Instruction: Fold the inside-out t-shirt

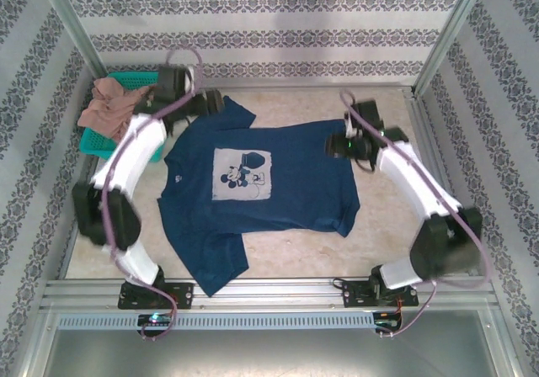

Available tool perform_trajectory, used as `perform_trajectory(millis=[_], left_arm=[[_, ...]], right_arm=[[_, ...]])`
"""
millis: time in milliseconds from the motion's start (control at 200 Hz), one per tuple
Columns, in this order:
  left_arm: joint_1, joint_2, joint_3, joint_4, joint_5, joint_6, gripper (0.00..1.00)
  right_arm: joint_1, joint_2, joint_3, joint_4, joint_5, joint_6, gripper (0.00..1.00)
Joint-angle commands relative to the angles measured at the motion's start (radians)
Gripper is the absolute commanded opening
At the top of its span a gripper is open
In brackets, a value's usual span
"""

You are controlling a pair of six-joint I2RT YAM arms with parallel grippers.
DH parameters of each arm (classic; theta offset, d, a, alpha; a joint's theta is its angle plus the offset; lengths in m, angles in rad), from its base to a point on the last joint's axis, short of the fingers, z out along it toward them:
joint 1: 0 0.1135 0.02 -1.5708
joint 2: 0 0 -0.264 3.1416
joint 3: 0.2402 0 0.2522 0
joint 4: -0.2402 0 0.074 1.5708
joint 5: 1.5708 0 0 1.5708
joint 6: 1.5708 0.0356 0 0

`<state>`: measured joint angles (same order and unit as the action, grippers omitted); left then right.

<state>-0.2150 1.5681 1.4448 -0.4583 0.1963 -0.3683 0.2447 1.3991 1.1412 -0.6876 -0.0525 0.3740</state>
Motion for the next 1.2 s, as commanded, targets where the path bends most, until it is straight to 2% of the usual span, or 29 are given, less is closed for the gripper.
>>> perform_trajectory(millis=[0, 80, 180, 280, 370, 520, 630, 720, 889, 954, 999, 1094, 1194], left_arm=[[-0.125, -0.165, -0.343, 0.147, 0.067, -0.14, 0.87], [-0.218, -0.296, -0.553, 0.127, 0.023, -0.162, 0.87], [-0.279, -0.414, -0.73, 0.137, 0.004, -0.23, 0.87], [-0.309, -0.463, -0.794, 0.15, -0.014, -0.236, 0.87], [-0.313, -0.413, -0.776, 0.147, -0.006, -0.197, 0.87], [-0.31, -0.233, -0.697, 0.165, -0.025, -0.142, 0.86], [-0.253, -0.083, -0.638, 0.231, -0.06, -0.137, 0.85], [-0.188, 0.063, -0.56, 0.279, -0.074, -0.114, 0.84], [-0.075, 0.315, -0.338, 0.254, -0.046, -0.065, 0.84], [-0.035, 0.401, -0.226, 0.207, -0.007, -0.045, 0.84], [-0.017, 0.44, -0.168, 0.186, -0.02, -0.035, 0.84], [0.003, 0.456, -0.081, 0.125, -0.02, -0.009, 0.84], [-0.021, 0.35, -0.145, 0.164, -0.009, -0.03, 0.84]], right_arm=[[0.086, -0.121, -0.221, -0.1, 0.004, 0.175, 0.62], [0.161, -0.187, -0.328, -0.138, 0.07, 0.255, 0.6], [0.236, -0.217, -0.416, -0.161, 0.149, 0.331, 0.58], [0.241, -0.188, -0.479, -0.095, 0.167, 0.36, 0.56], [0.224, -0.127, -0.502, -0.016, 0.173, 0.344, 0.52], [0.14, -0.042, -0.461, 0.035, 0.135, 0.274, 0.17], [0.089, -0.027, -0.404, 0.051, 0.129, 0.224, 0.06], [0.049, 0.03, -0.313, 0.077, 0.11, 0.169, 0.04], [-0.031, 0.213, -0.121, 0.05, 0.058, 0.048, 0.02], [-0.068, 0.256, -0.069, 0.022, 0.037, 0.008, 0.03], [-0.088, 0.274, -0.045, 0.004, 0.046, -0.011, 0.04], [-0.111, 0.294, -0.014, -0.033, 0.075, -0.044, 0.09], [-0.11, 0.303, -0.01, -0.052, 0.113, -0.054, 0.11]])
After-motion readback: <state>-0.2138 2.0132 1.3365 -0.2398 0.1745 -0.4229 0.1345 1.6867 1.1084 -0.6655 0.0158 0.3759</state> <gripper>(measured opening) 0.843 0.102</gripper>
